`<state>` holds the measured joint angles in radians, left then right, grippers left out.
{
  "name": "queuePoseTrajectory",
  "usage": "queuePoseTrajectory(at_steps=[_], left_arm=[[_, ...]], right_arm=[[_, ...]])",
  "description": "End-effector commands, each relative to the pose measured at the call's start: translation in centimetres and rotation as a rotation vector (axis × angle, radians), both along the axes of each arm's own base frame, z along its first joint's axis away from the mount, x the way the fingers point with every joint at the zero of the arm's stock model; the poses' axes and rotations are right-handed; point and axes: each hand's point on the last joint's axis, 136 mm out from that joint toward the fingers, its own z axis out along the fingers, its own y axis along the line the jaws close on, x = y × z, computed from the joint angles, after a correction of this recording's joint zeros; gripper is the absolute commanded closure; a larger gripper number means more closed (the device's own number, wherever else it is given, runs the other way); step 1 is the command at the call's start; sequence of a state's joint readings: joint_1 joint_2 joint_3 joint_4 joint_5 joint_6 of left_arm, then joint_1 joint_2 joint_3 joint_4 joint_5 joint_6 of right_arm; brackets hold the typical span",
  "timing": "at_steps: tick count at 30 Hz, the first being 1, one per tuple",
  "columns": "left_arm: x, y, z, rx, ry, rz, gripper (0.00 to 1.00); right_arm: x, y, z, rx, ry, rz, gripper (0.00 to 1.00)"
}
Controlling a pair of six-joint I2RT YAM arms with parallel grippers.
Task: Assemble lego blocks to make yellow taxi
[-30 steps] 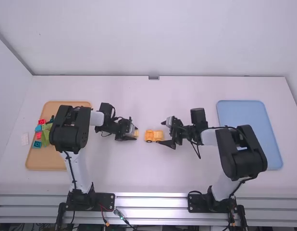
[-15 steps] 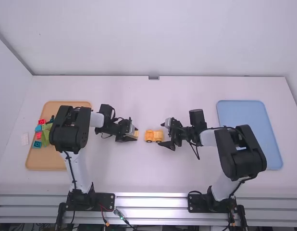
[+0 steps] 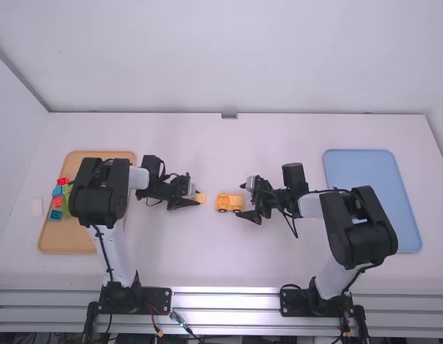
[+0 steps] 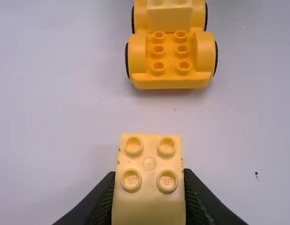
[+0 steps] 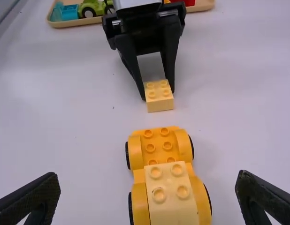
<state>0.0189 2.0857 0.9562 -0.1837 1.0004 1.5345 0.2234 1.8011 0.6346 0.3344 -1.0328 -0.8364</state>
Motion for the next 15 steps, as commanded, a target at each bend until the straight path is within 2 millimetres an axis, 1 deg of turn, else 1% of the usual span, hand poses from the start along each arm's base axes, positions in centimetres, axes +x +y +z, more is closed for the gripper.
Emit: queuePoseTrajectory(at_steps=[1,2,3,4,5,6,11,13,14,15], left_arm=[[-0.9,-0.78,-0.49,0.004,0.014,-0.026,0.66],[-0.92,-0.89,-0.6,0.013,0.013,-0.029,0.69],[-0.97,-0.95,-0.78,0.025,0.012,-0.033,0.78],[-1.02,-1.01,-0.85,0.03,0.013,-0.036,0.82],[-1.03,-1.0,-0.89,0.033,0.013,-0.036,0.88],[-1.03,-1.0,-0.89,0.032,0.016,-0.035,0.9],[-0.86,-0.95,-0.51,0.008,0.005,-0.033,0.88],[-0.81,-1.18,-0.19,-0.01,-0.002,-0.039,0.84],[-0.69,-1.2,-0.09,-0.012,-0.004,-0.039,0.84],[-0.38,-1.13,0.09,-0.012,-0.004,-0.031,0.78]], right_arm=[[-0.4,-0.03,-0.49,0.001,0.023,0.003,0.01],[-0.4,-0.03,-0.49,0.001,0.024,0.003,0.01],[-0.41,-0.03,-0.49,0.001,0.024,0.003,0.02],[-0.41,-0.04,-0.5,0.001,0.024,0.003,0.01],[-0.41,-0.04,-0.5,0.0,0.024,0.003,0.01],[-0.42,-0.04,-0.51,0.0,0.025,0.003,0.01],[-0.17,-0.31,-1.03,-0.03,0.026,-0.018,0.01],[-0.21,-0.41,-1.26,-0.041,0.034,-0.024,0.01],[-0.27,-0.42,-1.29,-0.042,0.037,-0.023,0.01],[-0.35,-0.44,-1.45,-0.043,0.043,-0.022,0.01]])
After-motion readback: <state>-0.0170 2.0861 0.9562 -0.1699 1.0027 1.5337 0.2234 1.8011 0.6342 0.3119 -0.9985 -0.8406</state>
